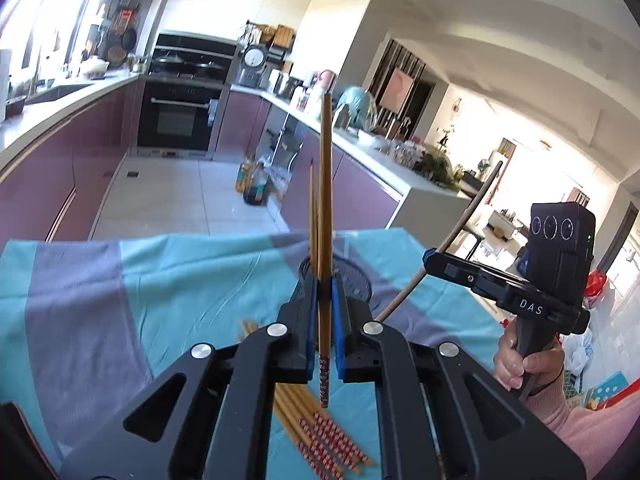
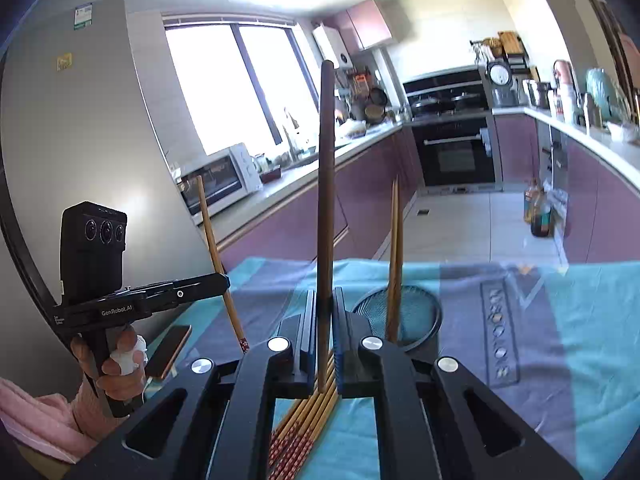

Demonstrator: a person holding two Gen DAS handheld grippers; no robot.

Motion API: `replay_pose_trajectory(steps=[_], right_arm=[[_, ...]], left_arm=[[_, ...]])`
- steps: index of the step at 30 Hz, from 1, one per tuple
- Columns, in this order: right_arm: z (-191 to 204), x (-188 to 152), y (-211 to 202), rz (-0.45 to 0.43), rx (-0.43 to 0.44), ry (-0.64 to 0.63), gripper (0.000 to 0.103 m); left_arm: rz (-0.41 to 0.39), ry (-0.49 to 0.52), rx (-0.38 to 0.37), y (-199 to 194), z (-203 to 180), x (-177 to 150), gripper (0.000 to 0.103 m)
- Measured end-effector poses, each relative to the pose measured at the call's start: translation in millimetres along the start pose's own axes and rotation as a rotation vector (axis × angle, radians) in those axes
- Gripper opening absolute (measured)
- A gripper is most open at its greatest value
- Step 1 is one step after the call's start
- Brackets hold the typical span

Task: Organize utensils
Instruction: 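Lift both chopsticks upright and carry them over the mesh cup, then lower both chopsticks into the mesh cup and open both grippers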

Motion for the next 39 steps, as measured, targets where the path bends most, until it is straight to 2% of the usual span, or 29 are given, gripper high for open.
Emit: replay_pose_trajectory(steps=[9, 12, 14, 17, 21, 31, 34, 39], right_arm=[[-7.6, 47.7, -7.6, -0.060, -0.080, -0.068, 0.006], [-14.4, 53.2, 1.5, -0.041, -0.117, -0.092, 0.006], [-21.4, 50.6, 12.0, -0.004, -0.131, -0.094, 0.006], [-34.4, 37.8, 34.5, 0.079, -0.158, -0.096, 0.006], [-42.0, 21.8, 56.4, 0.171, -0.164, -0.105, 0.006], [-46.2, -10.5, 88.5, 0.361, -0.136, -0.087, 0.006], [-48.2, -15.3, 97.9, 0.389, -0.140, -0.074, 0.006], [-51.0, -14.1, 107.1, 0.383, -0.145, -0.054, 0.006]], left_arm=[[-0.099, 0.053, -0.001, 11.1, -26.3, 60.4, 0.007], [-0.107, 0.063, 0.009, 22.8, -31.2, 72.3, 0.007], [-0.112, 0.076, 0.043, 33.9, -30.9, 76.8, 0.007], [-0.075, 0.082, 0.070, 56.3, -28.7, 73.2, 0.008], [0.013, 0.084, 0.084, 80.9, -21.9, 55.7, 0.008], [0.179, 0.111, 0.105, 123.6, -4.7, 21.0, 0.008], [0.210, 0.093, 0.111, 134.7, 4.1, 15.2, 0.008], [0.211, 0.077, 0.116, 141.8, 12.6, 17.0, 0.008]])
Point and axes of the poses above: each gripper's, at about its wrist camera, not at the fingertips, and y roughly the way its jaws point, z to its left, x to its top, the point moved 10 cm from there along y, roughly the way its jaws point, and after that the axes turned 2 degrees about -x, right-handed, at the moved point
